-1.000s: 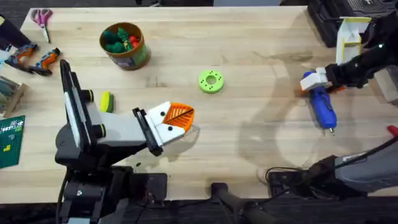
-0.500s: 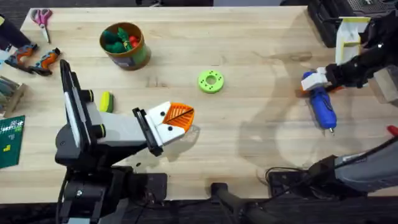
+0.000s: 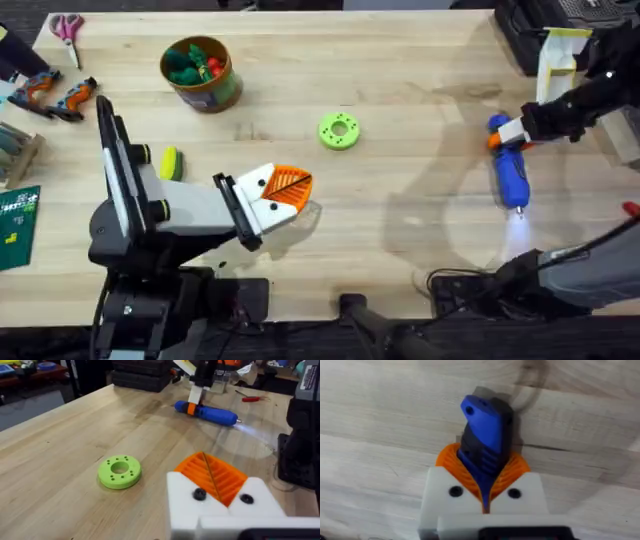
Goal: Pick up the gripper from the table and insert it into the empty holder that is missing its gripper. Then pick up a screw, insert it into the mounting hole, and use the screwdriver to tighten it. Finally, clean up the table by picking up the vegetable and placing it into the bucket.
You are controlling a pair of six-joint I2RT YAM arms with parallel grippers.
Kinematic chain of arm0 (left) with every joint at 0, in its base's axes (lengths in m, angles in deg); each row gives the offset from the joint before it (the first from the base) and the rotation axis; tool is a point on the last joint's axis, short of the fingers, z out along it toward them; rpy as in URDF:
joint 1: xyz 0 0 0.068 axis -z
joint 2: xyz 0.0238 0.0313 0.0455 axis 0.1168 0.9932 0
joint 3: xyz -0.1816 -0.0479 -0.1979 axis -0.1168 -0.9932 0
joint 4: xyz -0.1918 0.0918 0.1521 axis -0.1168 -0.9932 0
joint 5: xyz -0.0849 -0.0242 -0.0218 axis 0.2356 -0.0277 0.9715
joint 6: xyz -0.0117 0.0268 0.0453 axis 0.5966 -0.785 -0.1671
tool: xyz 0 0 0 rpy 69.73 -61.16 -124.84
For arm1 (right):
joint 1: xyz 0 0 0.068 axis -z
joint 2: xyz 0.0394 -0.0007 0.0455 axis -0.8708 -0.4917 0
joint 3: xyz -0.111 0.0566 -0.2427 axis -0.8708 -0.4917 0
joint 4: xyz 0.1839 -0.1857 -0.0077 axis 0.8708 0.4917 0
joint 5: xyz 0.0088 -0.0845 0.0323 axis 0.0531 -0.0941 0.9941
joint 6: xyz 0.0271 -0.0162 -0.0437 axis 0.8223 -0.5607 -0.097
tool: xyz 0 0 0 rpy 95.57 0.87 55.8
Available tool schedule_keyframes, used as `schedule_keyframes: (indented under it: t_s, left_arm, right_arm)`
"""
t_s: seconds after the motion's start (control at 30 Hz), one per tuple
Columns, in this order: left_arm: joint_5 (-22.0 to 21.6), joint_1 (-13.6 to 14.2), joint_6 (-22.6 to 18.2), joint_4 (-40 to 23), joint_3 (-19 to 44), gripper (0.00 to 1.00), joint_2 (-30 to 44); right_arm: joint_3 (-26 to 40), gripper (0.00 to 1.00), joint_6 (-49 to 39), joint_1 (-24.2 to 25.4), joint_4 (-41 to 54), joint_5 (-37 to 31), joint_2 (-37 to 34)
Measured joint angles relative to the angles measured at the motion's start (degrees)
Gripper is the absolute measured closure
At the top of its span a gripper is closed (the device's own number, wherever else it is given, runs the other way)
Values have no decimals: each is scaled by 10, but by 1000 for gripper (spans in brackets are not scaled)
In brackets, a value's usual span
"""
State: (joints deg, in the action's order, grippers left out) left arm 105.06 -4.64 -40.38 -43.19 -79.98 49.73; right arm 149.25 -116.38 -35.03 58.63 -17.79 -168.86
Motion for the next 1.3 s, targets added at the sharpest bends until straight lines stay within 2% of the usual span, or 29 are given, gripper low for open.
schedule_keyframes:
  t_s: [0.07,0.27,0.4,0.77,1.07,1.2,1.3]
  left_arm:
    - [0,0,0,0,0,997,0]
    - [0,0,0,0,0,997,0]
    - [0,0,0,0,0,997,0]
    - [0,0,0,0,0,997,0]
    - [0,0,0,0,0,997,0]
    - [0,0,0,0,0,997,0]
    - [0,0,0,0,0,997,0]
  right_arm:
    - [0,974,3,0,1,0,0]
    - [54,974,16,-2,100,50,1]
    - [95,974,22,-2,135,58,39]
    - [113,974,63,-2,163,86,316]
    - [111,974,70,-2,217,156,470]
    - [75,974,74,-2,206,164,544]
    - [20,974,87,-2,169,169,607]
